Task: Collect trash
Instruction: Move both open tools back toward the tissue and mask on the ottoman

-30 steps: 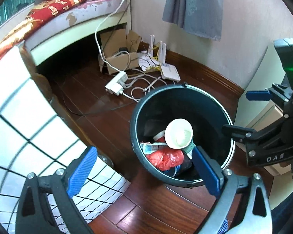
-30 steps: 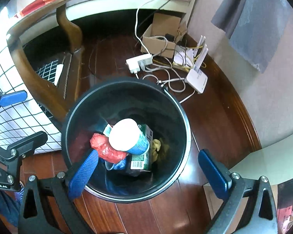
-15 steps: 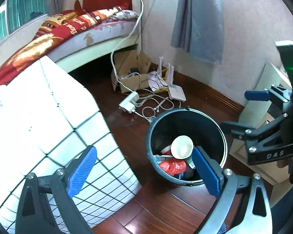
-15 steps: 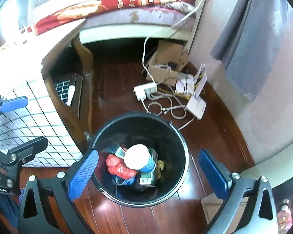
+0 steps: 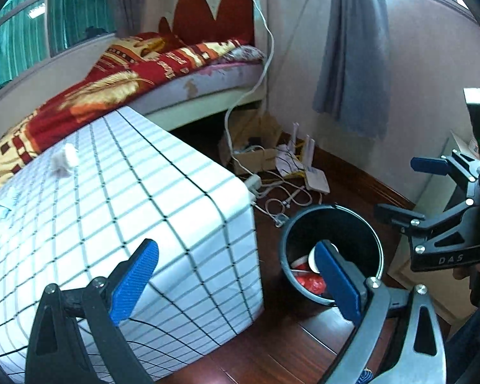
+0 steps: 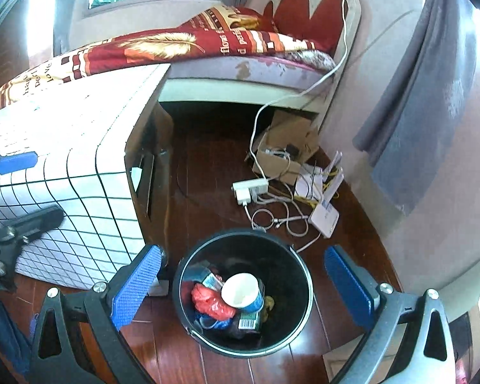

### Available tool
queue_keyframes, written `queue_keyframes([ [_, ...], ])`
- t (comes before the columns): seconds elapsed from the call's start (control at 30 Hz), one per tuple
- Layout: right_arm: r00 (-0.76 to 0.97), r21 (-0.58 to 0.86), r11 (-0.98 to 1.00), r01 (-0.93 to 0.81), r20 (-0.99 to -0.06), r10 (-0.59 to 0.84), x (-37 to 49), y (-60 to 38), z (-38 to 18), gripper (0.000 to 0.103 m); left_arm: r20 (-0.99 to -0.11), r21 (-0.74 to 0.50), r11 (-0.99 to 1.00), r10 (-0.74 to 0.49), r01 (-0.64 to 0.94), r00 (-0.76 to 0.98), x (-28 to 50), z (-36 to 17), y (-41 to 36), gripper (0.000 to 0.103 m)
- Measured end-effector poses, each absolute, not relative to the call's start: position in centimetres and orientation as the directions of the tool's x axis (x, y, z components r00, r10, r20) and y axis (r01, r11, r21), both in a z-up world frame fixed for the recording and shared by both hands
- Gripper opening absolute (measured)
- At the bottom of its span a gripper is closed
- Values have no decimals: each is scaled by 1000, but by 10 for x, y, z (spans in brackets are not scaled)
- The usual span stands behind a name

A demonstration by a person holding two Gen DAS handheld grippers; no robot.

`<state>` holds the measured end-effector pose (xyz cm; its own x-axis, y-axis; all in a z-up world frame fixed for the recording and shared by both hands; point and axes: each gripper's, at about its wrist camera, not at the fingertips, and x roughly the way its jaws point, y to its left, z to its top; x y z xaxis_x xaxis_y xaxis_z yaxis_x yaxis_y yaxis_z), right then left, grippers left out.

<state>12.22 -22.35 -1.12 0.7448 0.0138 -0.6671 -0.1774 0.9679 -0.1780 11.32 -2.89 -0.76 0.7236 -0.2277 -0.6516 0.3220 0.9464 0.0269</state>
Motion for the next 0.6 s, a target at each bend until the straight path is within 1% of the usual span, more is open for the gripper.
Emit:
queue_keyframes([
  [0.33,795,-122,967,-223,-597,109,132,-193,13,103,-620,11,970,-183,241,763,116,4,15,98],
  [0.6,806,-63,954,-293,-554,211,147,-152,26,103,-616,0,990,-113,143,780,118,5,60,98],
])
